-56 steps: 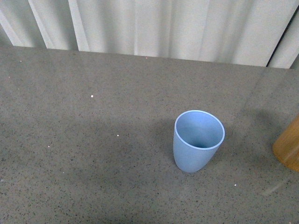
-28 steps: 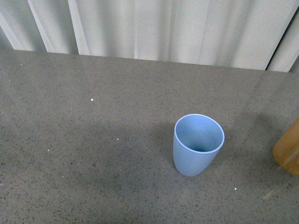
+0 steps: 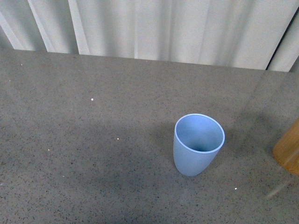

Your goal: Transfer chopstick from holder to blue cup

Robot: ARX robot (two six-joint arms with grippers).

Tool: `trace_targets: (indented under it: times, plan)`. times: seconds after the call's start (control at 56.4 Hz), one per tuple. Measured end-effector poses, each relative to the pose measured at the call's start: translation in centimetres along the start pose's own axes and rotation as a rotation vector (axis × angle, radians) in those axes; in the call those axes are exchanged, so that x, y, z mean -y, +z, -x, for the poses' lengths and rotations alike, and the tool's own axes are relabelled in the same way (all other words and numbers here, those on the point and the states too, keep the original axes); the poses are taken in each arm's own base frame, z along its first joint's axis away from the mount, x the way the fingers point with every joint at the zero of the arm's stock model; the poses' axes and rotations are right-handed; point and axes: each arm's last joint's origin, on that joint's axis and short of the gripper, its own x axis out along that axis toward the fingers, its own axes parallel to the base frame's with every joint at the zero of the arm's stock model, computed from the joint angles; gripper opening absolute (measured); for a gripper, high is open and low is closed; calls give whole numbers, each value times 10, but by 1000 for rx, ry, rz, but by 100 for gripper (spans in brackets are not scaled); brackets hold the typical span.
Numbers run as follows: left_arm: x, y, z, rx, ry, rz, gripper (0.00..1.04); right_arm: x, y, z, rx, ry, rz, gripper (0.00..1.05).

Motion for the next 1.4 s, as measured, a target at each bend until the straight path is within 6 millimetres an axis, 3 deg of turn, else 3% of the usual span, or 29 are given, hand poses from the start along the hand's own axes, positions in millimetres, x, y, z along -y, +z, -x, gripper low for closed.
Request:
trace_targets:
  times: [0.426,0.657,1.207,1.402]
  plan:
    - [0,0,0,0,0,0,98,-8,2,-45,25,31,7,95]
    - [0,0,0,0,0,0,98,-10,6,-60,31,37,14,94]
    - [0,0,0,0,0,0,98,-21,8,-73,56,56,37,3]
    - [0,0,0,0,0,0,98,-14,18,-62,89,48,29,2]
